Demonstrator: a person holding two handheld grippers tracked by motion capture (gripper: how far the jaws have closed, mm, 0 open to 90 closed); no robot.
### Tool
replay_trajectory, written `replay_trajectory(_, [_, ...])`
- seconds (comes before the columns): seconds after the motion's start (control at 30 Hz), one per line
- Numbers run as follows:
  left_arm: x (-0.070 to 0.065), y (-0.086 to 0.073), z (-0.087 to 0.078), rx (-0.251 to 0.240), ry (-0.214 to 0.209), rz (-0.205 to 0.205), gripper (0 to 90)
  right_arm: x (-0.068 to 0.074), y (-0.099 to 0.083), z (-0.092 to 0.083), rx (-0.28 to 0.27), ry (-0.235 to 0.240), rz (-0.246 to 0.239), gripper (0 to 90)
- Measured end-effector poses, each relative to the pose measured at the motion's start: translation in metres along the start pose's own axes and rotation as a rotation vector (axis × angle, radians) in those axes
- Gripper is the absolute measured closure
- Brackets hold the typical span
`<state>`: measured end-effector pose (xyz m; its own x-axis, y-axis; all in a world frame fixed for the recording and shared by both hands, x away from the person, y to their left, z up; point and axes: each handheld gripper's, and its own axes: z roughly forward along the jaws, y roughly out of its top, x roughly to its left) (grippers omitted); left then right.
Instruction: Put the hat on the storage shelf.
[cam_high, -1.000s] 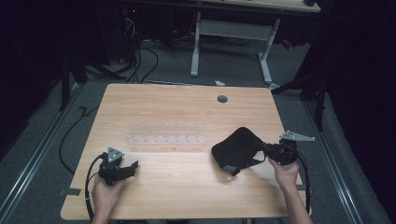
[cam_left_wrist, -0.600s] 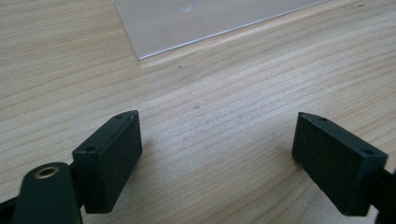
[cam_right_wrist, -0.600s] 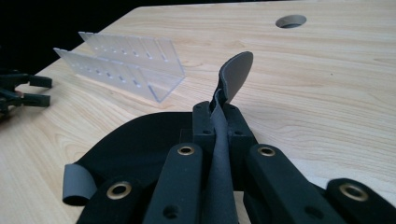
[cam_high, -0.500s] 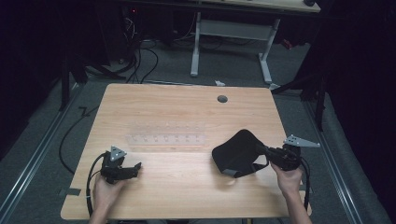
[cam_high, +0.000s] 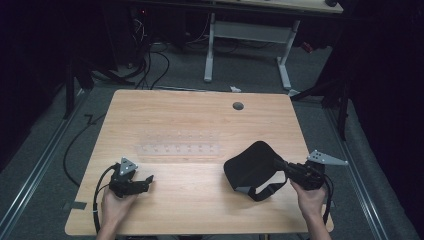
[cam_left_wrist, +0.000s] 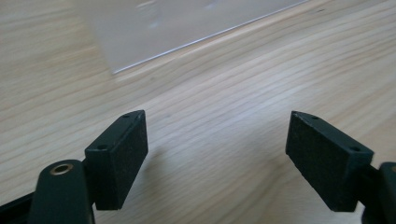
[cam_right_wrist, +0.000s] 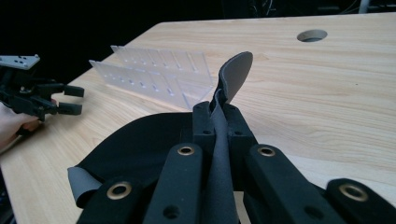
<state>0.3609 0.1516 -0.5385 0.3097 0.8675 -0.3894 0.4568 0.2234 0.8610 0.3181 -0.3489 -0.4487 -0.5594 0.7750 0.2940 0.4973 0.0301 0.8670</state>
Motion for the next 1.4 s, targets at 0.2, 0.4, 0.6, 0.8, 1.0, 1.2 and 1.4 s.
replay_trajectory(0.2, [-0.026,0.001,-0.005,0.002,-0.091,0.050,21.1,0.008,0.004,-0.002,-0.011,0.028,0.022,86.8])
replay_trajectory(0.4, [-0.057,0.000,-0.007,-0.004,-0.183,0.105,21.1,0.015,0.006,0.005,-0.017,0.048,0.034,86.8])
replay_trajectory(0.6, [-0.076,-0.001,-0.002,0.009,-0.229,0.115,21.0,0.022,0.011,0.009,-0.028,0.050,0.036,86.8])
replay_trajectory(0.8, [-0.089,-0.001,-0.003,0.020,-0.280,0.115,20.9,0.030,0.015,0.013,-0.026,0.053,0.031,86.8])
replay_trajectory(1.0, [-0.107,0.004,-0.009,0.012,-0.349,0.125,20.6,0.037,0.017,0.022,-0.018,0.080,0.036,86.8])
replay_trajectory(1.2, [-0.128,0.005,-0.015,0.008,-0.402,0.155,20.1,0.044,0.019,0.029,-0.012,0.103,0.037,86.7])
replay_trajectory(1.4, [-0.136,0.004,-0.015,0.013,-0.427,0.171,20.3,0.051,0.021,0.039,0.006,0.124,0.030,86.7])
